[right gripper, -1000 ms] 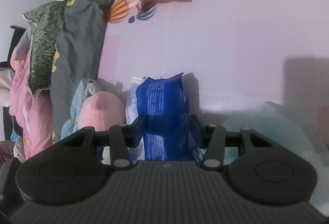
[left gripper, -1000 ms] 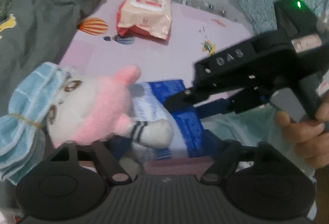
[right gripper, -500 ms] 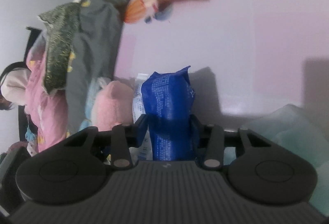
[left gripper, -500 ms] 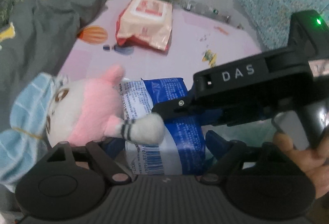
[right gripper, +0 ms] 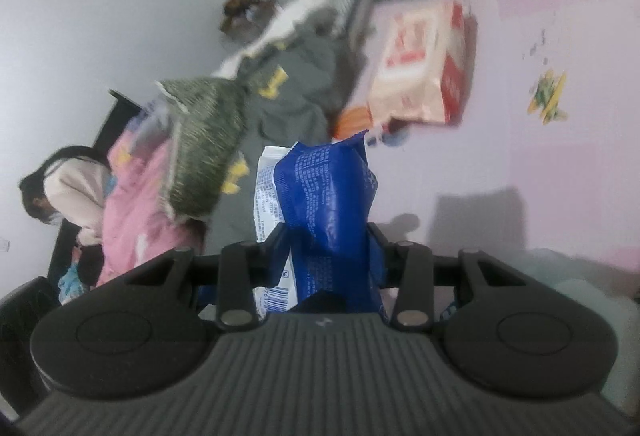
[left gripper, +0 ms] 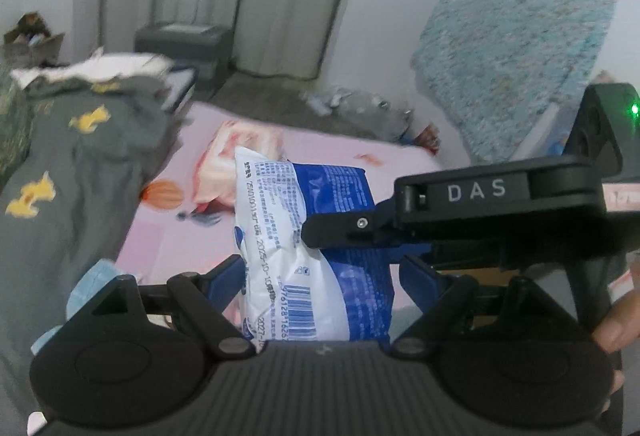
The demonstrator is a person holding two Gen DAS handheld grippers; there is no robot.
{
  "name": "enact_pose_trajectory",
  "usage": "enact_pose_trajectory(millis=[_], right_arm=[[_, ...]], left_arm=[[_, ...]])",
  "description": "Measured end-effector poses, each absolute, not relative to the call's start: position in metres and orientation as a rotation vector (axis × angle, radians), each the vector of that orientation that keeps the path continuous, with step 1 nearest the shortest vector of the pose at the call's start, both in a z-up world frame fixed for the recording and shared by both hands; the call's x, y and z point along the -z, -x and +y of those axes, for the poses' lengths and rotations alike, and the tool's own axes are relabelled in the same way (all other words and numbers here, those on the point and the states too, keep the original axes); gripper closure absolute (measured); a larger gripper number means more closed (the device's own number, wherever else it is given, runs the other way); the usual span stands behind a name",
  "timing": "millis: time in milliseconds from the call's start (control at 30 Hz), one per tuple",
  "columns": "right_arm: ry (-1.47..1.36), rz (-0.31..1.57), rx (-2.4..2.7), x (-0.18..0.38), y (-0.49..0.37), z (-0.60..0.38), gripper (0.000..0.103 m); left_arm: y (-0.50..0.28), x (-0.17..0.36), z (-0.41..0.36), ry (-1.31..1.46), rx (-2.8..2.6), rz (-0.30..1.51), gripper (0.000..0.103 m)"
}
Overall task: Organize soft objects
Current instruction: 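Carry the blue packet with the right gripper toward the cardboard box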
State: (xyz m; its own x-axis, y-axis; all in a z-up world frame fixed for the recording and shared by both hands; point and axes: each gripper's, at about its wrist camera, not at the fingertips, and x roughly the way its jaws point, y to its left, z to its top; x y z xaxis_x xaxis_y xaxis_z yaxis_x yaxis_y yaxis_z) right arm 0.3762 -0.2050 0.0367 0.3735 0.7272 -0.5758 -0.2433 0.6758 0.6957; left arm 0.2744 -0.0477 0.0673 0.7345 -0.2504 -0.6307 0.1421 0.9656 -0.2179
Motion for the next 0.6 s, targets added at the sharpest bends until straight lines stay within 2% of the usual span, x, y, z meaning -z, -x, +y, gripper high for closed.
enact_pose_trajectory(millis=[267,600], right_arm=[[-0.624,0.922,-0.52,-0.071,-0.329,-0.327,0.065],[-0.68,1.019,-0.125,-0.03,-0.292,-0.501,0.065]], left_arm=[[-0.27,-0.095,-0.154,0.114,0.434,0.734,0.018],[-0.305,-0.037,-0.316,0.089,0.717,0.937,0.02]])
